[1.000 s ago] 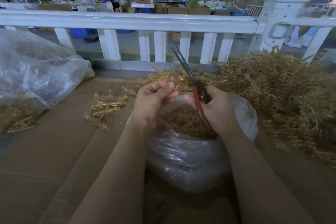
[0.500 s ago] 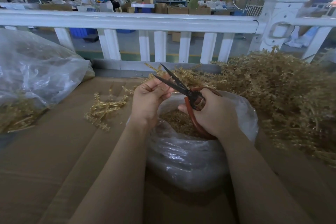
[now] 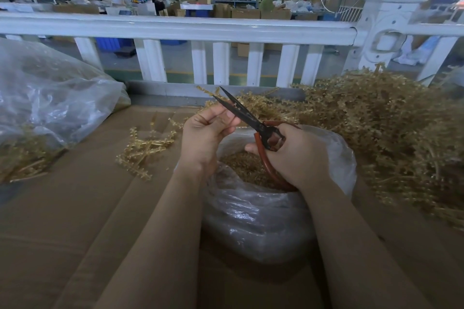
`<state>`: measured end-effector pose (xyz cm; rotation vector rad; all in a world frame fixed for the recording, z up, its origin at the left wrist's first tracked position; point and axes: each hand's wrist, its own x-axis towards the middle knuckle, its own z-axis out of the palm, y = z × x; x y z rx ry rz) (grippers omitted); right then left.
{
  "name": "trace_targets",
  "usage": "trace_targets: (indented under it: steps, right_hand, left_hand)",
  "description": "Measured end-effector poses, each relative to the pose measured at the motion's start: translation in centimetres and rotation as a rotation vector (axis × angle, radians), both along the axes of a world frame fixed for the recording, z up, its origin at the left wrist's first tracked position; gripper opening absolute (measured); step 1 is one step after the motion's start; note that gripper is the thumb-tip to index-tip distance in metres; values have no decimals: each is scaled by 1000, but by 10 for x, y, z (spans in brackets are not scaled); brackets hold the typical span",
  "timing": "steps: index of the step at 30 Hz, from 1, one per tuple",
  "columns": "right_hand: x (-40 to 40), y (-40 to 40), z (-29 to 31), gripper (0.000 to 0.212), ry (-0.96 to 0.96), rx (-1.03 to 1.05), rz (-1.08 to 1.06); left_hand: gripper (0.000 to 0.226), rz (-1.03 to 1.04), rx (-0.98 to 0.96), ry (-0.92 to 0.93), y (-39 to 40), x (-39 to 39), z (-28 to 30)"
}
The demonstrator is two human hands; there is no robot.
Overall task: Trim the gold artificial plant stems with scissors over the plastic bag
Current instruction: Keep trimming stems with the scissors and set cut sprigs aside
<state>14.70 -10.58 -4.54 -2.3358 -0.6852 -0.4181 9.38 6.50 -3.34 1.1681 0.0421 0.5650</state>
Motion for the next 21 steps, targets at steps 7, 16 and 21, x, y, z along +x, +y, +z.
trace_targets:
  steps: [7, 16, 21]
  right_hand:
    - [-5, 1, 3, 40, -19, -8, 8]
    - [-4, 1, 2, 42, -30, -8, -13]
    - [-5, 1, 2, 43, -31, -3, -12]
  left_hand:
    - [12, 3, 5, 2, 2, 0, -1]
    - [34, 18, 126, -6, -2, -2, 1]
    - [19, 33, 152, -1, -2, -2, 1]
